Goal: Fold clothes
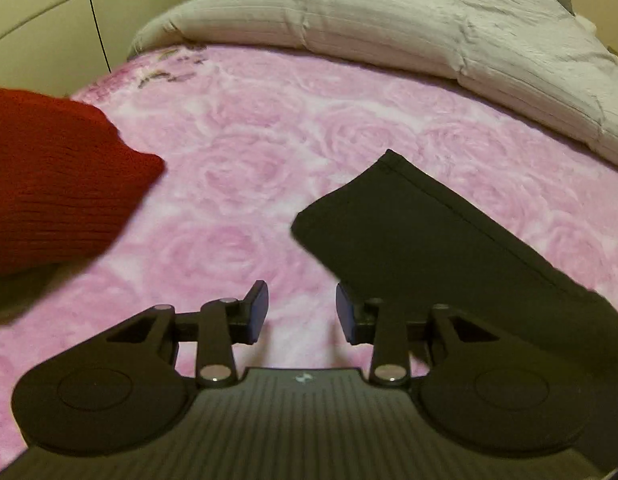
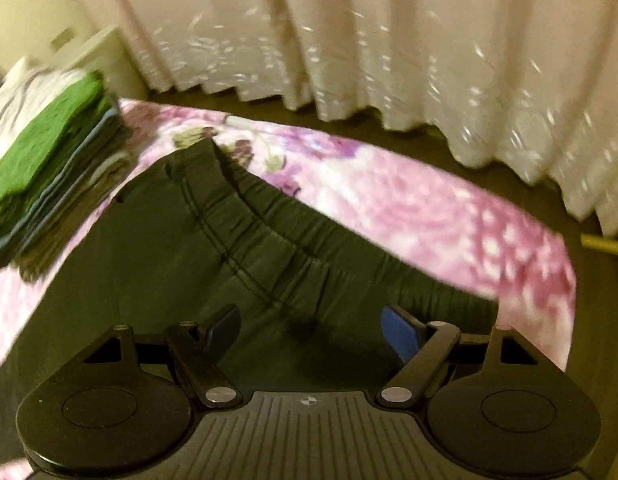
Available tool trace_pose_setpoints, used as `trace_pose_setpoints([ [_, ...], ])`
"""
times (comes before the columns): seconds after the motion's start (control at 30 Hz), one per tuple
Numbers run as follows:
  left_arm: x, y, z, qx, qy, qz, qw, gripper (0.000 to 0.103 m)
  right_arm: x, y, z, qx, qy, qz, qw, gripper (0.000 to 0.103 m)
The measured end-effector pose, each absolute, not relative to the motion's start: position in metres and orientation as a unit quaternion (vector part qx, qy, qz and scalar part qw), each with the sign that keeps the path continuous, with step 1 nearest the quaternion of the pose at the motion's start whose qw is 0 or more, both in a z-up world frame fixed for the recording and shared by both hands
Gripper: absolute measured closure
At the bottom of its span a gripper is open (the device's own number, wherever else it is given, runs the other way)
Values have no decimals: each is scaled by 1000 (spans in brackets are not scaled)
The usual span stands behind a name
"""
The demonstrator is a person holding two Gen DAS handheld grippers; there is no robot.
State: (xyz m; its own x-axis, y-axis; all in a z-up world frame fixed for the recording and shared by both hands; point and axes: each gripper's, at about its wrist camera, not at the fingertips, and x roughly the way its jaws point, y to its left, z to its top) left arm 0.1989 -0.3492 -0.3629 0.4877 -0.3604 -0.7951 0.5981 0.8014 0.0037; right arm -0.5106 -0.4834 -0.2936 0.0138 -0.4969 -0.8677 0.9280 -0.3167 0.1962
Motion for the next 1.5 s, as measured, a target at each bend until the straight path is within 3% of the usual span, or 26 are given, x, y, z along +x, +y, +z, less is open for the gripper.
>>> trace_pose_setpoints([
  [0.3, 52, -298, -319, 133, 477, -371, 785, 75, -552, -520, -310, 469, 247, -508, 679, 23],
  [0.37, 13, -288, -319, 130, 487, -371, 780, 75, -561, -534, -317, 478, 250, -459, 707, 31],
  [0.4, -5, -282, -319, 126, 494, -369, 777, 75, -566, -541, -320, 482, 251, -435, 718, 41],
  [0.8, -110, -232, -322, 47, 548, -308, 777, 75, -580, -645, -380, 547, 238, -238, 766, 41],
  [0.87, -117, -229, -320, 43, 549, -301, 778, 75, -576, -657, -386, 549, 239, -229, 767, 53],
  [0.93, -124, -229, -319, 44, 548, -299, 780, 75, -570, -664, -388, 545, 244, -233, 767, 86],
  [0.97, -127, -229, -318, 46, 546, -299, 781, 75, -570, -662, -387, 540, 246, -240, 768, 88],
  [1.0, -130, -229, -316, 47, 544, -299, 782, 75, -570, -661, -387, 534, 248, -248, 769, 99],
  [1.37, -141, -232, -319, 81, 532, -296, 790, 75, -570, -644, -377, 471, 269, -331, 773, 100],
  [1.4, -141, -229, -320, 80, 533, -293, 789, 75, -572, -642, -376, 473, 266, -334, 771, 93],
  [1.43, -141, -227, -321, 79, 535, -291, 789, 75, -582, -640, -373, 496, 252, -326, 765, 75],
  [1.5, -141, -223, -323, 77, 538, -286, 789, 75, -600, -635, -367, 540, 222, -309, 751, 64],
])
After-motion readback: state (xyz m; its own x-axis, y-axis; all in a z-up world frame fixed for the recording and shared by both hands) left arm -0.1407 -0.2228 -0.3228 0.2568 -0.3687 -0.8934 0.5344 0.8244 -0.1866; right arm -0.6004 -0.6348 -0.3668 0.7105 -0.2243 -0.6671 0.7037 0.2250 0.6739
